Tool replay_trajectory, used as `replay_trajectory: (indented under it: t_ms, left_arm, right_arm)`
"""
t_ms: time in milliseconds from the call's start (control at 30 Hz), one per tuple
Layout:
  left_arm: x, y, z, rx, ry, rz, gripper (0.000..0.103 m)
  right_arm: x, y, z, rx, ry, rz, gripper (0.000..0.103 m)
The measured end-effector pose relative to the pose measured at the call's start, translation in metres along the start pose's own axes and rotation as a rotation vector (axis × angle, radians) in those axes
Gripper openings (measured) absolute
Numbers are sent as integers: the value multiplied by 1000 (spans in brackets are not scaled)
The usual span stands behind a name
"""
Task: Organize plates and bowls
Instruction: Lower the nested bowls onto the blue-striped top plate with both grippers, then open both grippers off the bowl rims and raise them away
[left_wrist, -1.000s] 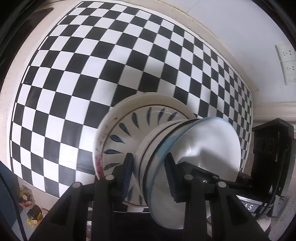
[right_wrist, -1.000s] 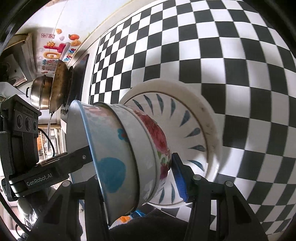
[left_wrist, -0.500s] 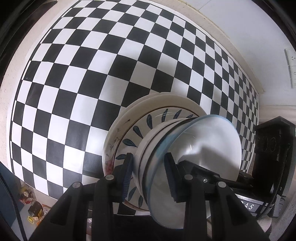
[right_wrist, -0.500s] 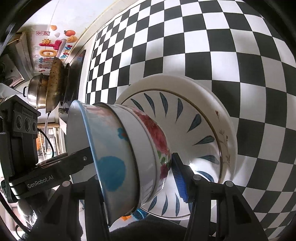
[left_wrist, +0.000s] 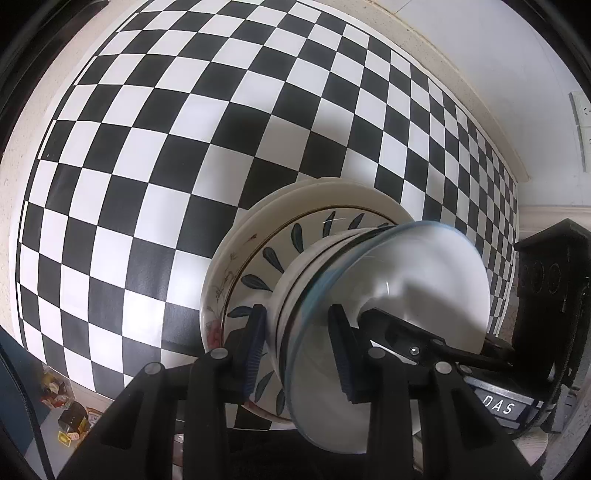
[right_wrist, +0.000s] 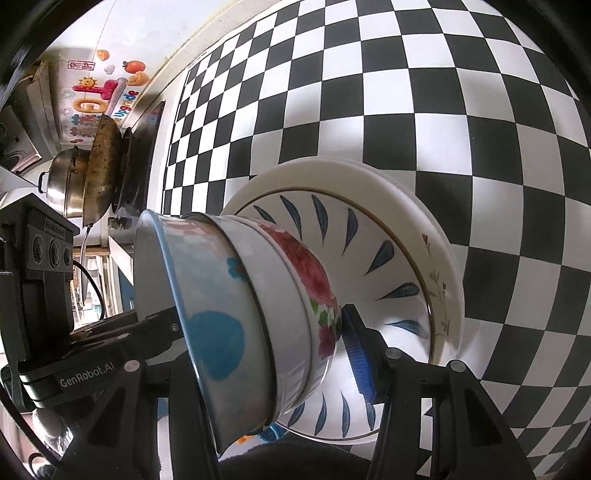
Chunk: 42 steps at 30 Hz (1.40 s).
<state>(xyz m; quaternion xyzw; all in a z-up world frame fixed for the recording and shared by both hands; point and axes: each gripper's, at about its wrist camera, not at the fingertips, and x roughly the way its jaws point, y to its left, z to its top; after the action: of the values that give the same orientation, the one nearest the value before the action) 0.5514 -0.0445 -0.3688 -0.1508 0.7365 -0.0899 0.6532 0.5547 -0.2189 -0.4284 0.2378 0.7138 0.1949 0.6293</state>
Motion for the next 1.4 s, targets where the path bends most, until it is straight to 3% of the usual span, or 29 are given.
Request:
replay_trajectory:
  t_ms: [233, 633, 767, 867, 933, 967, 1067, 1167, 1400]
  left_arm:
    - [1, -4, -1, 12, -7, 25, 31]
    - [-6, -9, -5, 22, -31, 68, 33]
    - [-24, -12, -14, 41, -89, 148, 33]
    - [-40, -17, -23, 74, -145, 219, 33]
    - [-51, -19, -31, 92, -191, 256, 33]
    - [-58, -19, -35, 101, -217, 276, 35]
    - [-77, -25, -48, 158, -308, 324, 49]
    - [-101, -32, -63, 194, -441, 355, 94]
    - [-146, -42, -97, 211, -607, 347, 102]
  right_arm:
    - [1, -1, 0, 19, 7, -2, 53]
    - [-25, 12, -4, -28, -49, -108, 53]
    - [-36, 16, -10, -35, -74, -141, 53]
    - [-49, 24, -17, -65, -108, -200, 65]
    - [-61, 33, -25, -98, -154, -266, 89]
    - [-69, 38, -30, -114, -182, -294, 92]
    - [-90, 51, -45, -154, -260, -370, 95]
    - [-112, 68, -62, -186, -348, -435, 103]
    - [-161, 101, -107, -207, -583, -544, 103]
